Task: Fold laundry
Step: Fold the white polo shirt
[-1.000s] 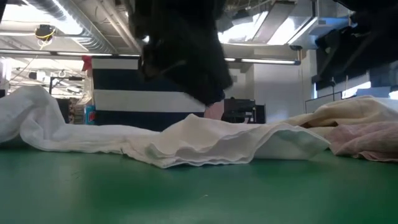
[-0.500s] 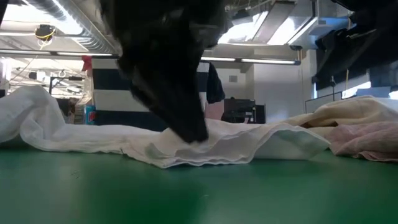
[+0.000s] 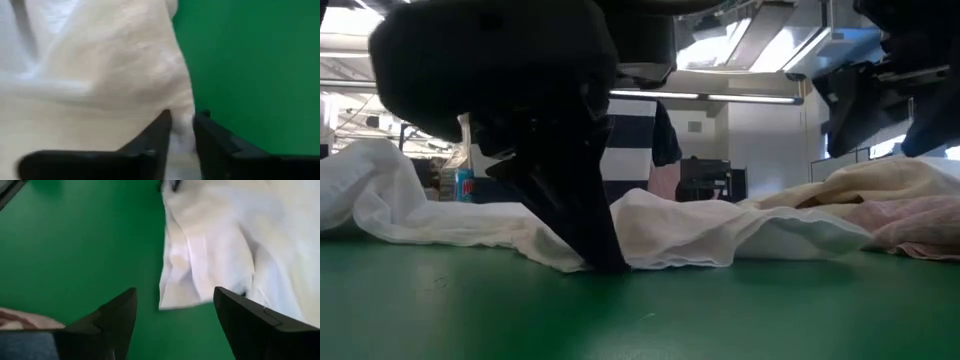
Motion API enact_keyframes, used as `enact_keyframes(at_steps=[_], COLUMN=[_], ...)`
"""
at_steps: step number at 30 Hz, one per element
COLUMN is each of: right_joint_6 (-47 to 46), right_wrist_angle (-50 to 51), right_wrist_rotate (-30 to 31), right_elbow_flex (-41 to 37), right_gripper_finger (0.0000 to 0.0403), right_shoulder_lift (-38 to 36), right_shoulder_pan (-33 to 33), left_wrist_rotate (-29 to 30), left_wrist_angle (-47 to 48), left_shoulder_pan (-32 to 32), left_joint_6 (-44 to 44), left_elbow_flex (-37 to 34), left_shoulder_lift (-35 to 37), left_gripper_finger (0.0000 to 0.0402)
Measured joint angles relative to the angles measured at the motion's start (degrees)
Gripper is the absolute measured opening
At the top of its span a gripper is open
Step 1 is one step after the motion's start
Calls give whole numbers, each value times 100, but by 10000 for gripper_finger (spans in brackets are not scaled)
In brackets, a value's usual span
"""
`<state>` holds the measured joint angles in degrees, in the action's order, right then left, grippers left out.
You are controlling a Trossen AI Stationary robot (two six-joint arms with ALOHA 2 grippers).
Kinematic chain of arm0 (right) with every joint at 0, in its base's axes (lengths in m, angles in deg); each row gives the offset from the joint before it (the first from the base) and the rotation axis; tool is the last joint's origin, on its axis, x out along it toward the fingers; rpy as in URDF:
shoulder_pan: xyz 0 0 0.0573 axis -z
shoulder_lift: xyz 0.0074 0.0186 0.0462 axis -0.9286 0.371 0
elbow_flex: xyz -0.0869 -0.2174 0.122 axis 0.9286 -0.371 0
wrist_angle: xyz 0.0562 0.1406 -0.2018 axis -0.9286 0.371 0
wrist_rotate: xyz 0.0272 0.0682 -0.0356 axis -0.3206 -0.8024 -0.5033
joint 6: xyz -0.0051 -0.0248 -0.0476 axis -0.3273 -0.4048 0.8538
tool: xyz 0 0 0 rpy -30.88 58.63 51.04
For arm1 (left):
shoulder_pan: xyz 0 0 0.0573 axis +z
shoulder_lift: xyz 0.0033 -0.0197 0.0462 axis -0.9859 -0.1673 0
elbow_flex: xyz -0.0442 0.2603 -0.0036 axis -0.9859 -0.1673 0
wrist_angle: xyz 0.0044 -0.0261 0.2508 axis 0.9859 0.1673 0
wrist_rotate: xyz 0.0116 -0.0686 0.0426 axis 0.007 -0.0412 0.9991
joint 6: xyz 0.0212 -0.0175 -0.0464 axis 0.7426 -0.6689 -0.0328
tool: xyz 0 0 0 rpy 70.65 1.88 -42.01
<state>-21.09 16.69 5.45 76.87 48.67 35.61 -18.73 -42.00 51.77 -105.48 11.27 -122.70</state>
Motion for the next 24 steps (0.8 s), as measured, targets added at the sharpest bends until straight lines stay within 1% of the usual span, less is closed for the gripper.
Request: enact_keyframes(at_steps=[3, 4, 10, 13, 15, 16, 19, 21, 24], right_joint_6=[413, 514, 529, 435, 220, 125, 79, 220, 518], right_wrist_angle=[-393, -498, -1073, -1287, -1125, -956, -331, 33, 200], right_wrist_rotate=[46, 51, 11, 113, 60, -64, -347, -320, 34], right_elbow_flex=[0, 0, 2, 2, 81, 173, 553, 755, 749], right_gripper_finger=[250, 246, 219, 209, 203, 199, 188, 180, 167], right_shoulder_lift=[221, 307, 1094, 1449, 1501, 1479, 1208, 1075, 1063], right_shoulder_pan=[2, 2, 114, 223, 280, 281, 265, 257, 322], left_wrist_rotate=[-43, -65, -47, -66, -169, -266, -489, -498, -353], left_wrist_angle=[48, 47, 5, 1, -16, -31, -61, -59, -59], left_shoulder_pan=[9, 9, 9, 7, -2, -12, -98, -163, -221], left_joint_6=[-55, -78, -96, -104, -110, -110, -111, -99, -69], left_elbow_flex=[-4, -5, -15, -15, -17, -17, -15, -15, -15], left_shoulder_lift=[4, 4, -2, -2, -2, -2, 0, 0, -2], left_gripper_finger=[20, 11, 14, 10, 8, 7, 8, 9, 10])
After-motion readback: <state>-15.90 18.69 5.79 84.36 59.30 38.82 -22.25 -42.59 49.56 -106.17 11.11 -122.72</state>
